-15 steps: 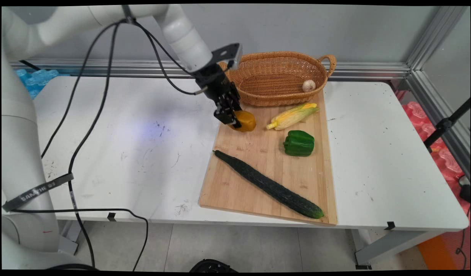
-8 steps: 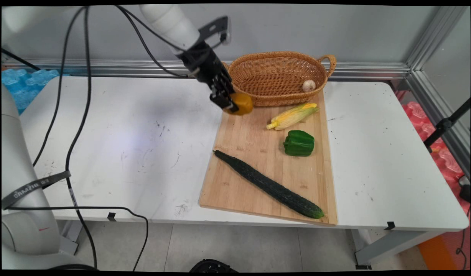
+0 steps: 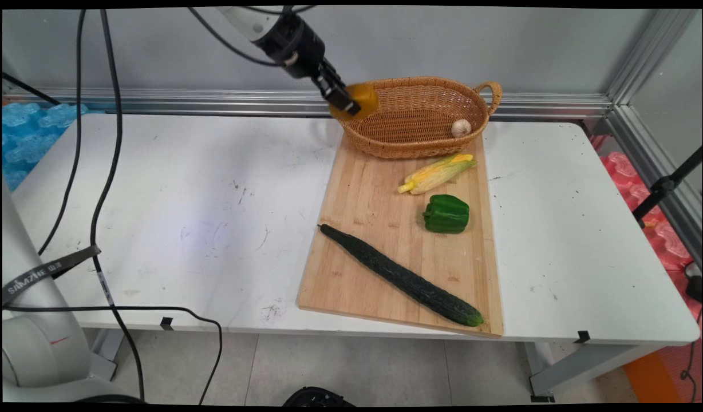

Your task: Place the picked object in the vegetable basket

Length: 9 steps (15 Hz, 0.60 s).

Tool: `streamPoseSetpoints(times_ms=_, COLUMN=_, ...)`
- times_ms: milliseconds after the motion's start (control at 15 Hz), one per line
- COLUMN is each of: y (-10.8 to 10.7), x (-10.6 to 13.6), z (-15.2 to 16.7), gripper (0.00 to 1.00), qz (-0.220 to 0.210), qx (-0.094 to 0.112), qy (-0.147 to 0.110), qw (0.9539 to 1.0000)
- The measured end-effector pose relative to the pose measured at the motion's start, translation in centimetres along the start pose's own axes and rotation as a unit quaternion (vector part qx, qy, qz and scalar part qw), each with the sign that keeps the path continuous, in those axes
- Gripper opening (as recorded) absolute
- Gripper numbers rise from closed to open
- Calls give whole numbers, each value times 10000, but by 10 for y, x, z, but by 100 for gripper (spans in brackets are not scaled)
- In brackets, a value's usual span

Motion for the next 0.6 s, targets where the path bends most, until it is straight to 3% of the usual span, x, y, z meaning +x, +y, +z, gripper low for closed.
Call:
streamPoseSetpoints(times_ms=267, y=-20, x=12, z=11, gripper=0, qz=-440, qx=401, qy=200, qw=9980)
streamPoseSetpoints(times_ms=600, y=-44, x=26, z=42, gripper=0, qz=-792, qx=761, qy=278, qw=9936)
